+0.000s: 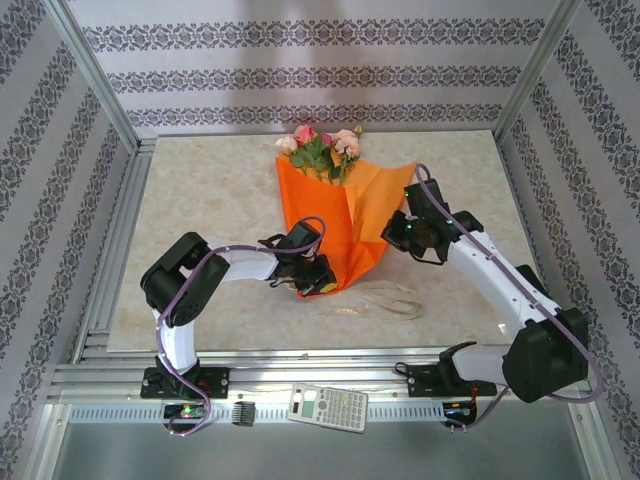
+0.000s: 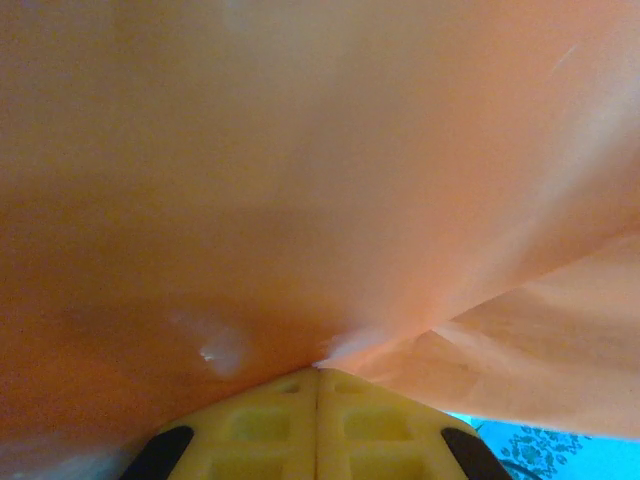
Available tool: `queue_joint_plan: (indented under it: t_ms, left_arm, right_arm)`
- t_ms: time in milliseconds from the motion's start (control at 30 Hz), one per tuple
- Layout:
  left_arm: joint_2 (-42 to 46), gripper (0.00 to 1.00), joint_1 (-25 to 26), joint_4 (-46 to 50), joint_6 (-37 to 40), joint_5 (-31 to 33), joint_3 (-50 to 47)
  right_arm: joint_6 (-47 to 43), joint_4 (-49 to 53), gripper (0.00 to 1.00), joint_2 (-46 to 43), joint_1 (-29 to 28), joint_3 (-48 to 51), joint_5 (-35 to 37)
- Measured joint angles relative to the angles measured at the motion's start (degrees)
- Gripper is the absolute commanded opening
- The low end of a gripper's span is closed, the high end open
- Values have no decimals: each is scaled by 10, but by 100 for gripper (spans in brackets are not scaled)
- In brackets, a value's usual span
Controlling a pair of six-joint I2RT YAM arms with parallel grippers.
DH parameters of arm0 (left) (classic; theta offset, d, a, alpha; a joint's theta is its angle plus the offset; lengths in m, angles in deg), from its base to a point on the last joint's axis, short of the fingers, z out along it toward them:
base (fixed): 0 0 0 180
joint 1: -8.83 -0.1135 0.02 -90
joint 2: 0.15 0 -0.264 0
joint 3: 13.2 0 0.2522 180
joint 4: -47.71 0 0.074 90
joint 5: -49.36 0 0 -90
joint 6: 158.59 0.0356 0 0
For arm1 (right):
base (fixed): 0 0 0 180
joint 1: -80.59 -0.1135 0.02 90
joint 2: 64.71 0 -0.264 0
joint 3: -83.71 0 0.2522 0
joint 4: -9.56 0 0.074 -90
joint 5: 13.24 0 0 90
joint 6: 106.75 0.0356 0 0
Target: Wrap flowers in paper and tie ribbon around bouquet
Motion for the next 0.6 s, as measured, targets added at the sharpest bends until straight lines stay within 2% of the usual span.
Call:
queue_joint_plan:
  t_ms: [300,600]
  left_arm:
    - [7,6,0,-48,4,3,-27]
    - [34,6,3,-142,4,45,-93]
  right_arm:
    - [-45,-43,0,72,-119,-80,-49]
    - [-52,-130,0,157,-141,-99,-154]
